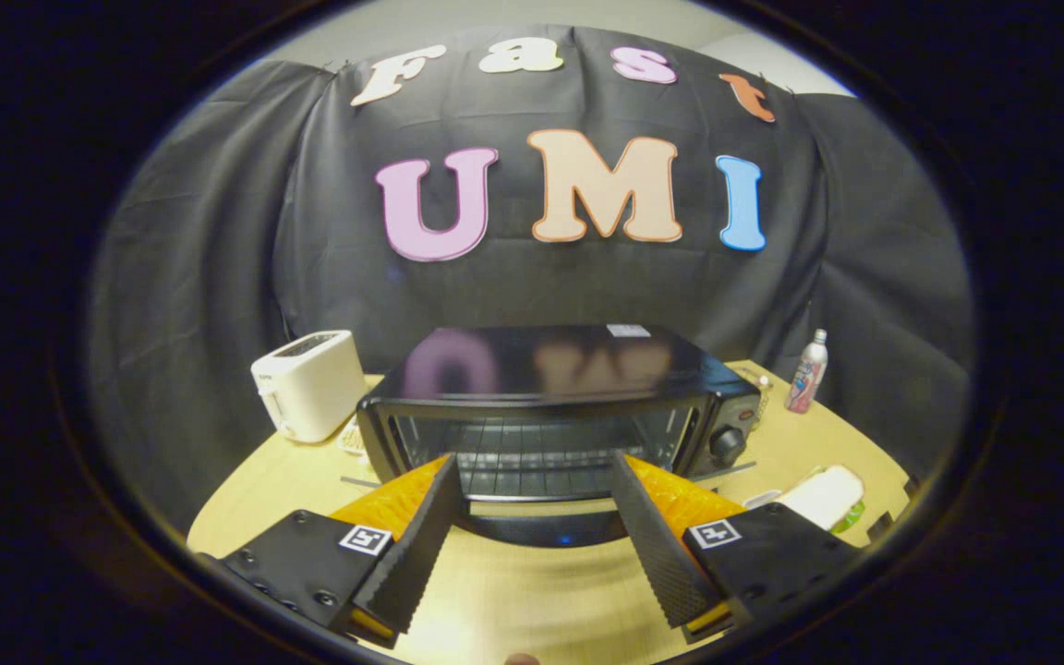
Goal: Open the toaster oven, put the food inside, and close the toaster oven door.
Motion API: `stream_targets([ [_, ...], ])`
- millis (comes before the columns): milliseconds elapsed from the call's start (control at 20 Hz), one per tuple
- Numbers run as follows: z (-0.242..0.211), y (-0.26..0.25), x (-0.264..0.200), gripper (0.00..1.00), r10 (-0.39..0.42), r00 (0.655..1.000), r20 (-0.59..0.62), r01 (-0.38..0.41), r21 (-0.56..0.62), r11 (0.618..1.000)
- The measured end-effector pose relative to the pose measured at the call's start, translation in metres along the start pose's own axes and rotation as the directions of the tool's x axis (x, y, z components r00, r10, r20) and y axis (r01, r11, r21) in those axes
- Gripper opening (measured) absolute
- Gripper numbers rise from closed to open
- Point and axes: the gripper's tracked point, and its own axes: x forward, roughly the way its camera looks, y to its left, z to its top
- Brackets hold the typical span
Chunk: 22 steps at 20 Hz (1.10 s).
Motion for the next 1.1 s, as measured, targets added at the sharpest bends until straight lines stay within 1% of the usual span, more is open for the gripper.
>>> stream_targets([
  [250,-0.032,-0.002,-0.022,1.00,-0.001,0.998,-0.065,0.000,-0.015,1.000],
  [400,-0.054,-0.002,-0.027,1.00,-0.003,0.993,-0.117,-0.002,-0.042,0.999],
  [700,-0.110,0.000,-0.023,1.00,0.004,0.968,-0.253,-0.028,-0.092,0.995],
  [1000,-0.149,0.005,-0.021,1.00,0.021,0.939,-0.343,-0.036,-0.039,0.999],
  [1100,-0.149,0.008,-0.021,1.00,0.029,0.943,-0.331,-0.032,-0.005,0.999],
])
